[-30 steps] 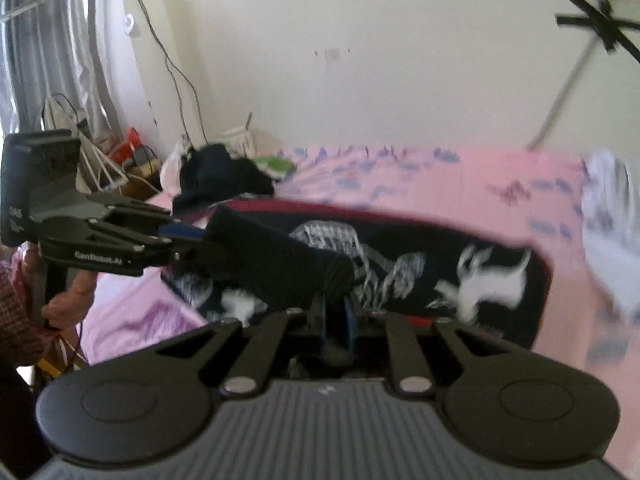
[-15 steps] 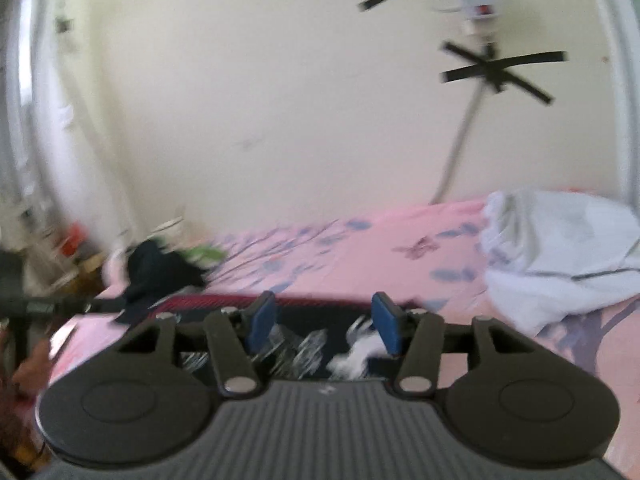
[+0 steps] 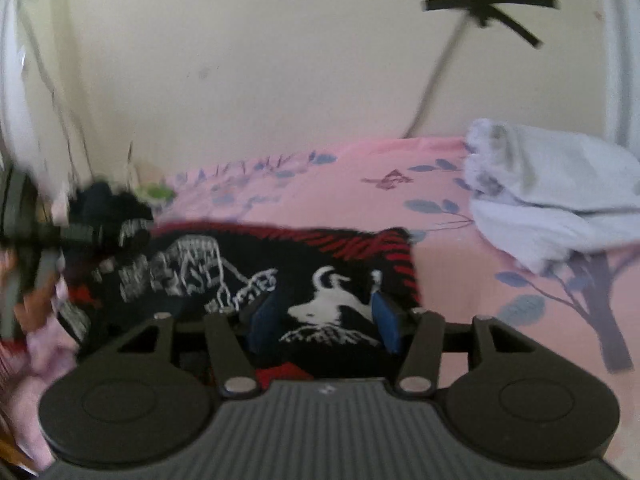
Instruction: Fold small clothes
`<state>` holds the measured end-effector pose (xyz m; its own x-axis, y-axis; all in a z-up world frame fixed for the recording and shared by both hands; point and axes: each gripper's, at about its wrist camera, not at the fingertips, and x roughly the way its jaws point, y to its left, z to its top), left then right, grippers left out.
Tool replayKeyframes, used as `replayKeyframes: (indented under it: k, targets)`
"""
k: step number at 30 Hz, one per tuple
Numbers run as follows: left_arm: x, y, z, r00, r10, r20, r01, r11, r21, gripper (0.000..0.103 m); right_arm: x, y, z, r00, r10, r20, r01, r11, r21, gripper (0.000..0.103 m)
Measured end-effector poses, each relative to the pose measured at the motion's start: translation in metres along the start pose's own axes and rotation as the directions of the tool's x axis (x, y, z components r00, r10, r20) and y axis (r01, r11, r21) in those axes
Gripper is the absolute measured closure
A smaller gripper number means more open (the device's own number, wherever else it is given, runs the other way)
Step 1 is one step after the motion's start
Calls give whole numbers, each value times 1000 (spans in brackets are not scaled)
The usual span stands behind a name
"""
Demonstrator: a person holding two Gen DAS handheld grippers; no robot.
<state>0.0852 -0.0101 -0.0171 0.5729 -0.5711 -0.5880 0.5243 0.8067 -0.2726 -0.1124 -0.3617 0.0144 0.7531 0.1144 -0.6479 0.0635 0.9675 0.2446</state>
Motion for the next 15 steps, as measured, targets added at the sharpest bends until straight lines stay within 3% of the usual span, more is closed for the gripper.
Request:
replayKeyframes:
  k: [4,8,9,11,12,13,15]
  targets:
    - [-37,-14,-13,989,-133,64,134,991,-5,55,-38,-35,-1,995,-15,99,-6,978,209,41]
    - [-41,-38,-10,953,-293,80,295,955,-17,54,-33,-69,-12,995,77,55,-94,893,440,43]
    - [-36,-42,-8,941,-330,70,333,943,-29,58,-26,-73,-16,995,96,21,-94,872,480,44]
    - [-23,-49,-5,911,-410,39,412,908,-72,62,-17,-73,-22,991,130,-17,-104,856,506,36]
    - [-14,-52,-4,903,-430,16,429,898,-91,73,-11,-71,-23,989,139,-45,-97,854,511,37]
    - [-6,-55,-4,904,-428,-8,426,899,-99,83,-6,-68,-24,987,152,-60,-101,857,505,37]
    - [13,-56,-10,913,-403,-56,395,911,-119,91,-1,-59,-23,983,169,-65,-116,863,492,38]
